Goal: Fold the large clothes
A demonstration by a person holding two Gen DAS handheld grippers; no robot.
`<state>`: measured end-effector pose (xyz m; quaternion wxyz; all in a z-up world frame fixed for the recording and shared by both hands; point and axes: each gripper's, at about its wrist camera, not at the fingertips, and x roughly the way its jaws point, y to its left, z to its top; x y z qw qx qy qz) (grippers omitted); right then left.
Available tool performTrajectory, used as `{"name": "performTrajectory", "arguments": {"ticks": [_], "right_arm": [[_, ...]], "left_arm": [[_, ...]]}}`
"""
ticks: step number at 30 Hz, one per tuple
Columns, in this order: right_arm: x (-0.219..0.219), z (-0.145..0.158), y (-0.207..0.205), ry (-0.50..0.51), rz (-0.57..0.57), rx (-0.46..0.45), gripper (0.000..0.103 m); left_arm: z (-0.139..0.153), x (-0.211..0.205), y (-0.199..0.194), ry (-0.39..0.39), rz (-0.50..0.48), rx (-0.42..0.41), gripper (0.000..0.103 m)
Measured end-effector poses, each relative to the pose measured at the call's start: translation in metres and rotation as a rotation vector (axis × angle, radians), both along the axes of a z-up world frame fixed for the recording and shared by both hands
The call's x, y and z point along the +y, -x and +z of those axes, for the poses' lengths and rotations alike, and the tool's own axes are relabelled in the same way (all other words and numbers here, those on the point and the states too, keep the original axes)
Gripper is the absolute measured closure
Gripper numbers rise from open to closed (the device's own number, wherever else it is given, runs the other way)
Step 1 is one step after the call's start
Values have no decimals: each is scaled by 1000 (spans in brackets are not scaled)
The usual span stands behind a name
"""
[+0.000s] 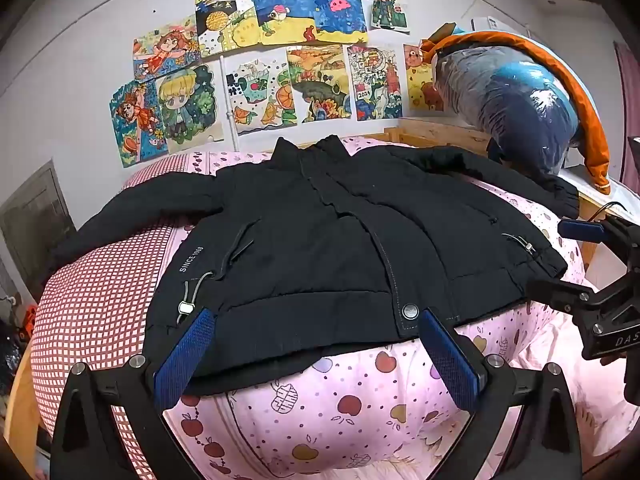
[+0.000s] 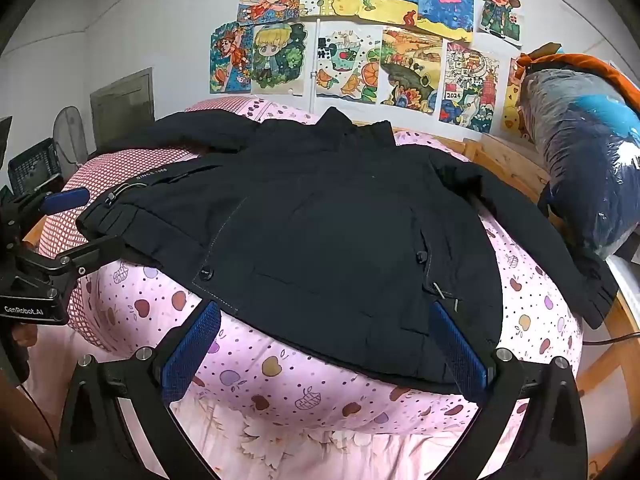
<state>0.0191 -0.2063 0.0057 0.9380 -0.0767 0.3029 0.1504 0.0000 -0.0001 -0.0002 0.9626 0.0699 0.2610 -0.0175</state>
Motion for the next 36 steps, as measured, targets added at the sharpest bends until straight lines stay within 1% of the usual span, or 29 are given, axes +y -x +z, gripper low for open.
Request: {"name": "performTrajectory", "arguments": {"ticks": [25, 26, 28, 36], "right_arm": [[6, 5, -3, 2, 8, 4, 1], [5, 2, -8, 2, 8, 5, 1], [5, -1, -4, 1, 6, 7, 1], [5, -1, -5, 0, 6, 10, 1]], "left_arm": [[0, 4, 0, 0, 0, -1, 0], [0, 4, 0, -1, 0, -1, 0], [-1, 5, 1, -2, 2, -1, 0], [-1, 4, 0, -3, 5, -2, 0]]}}
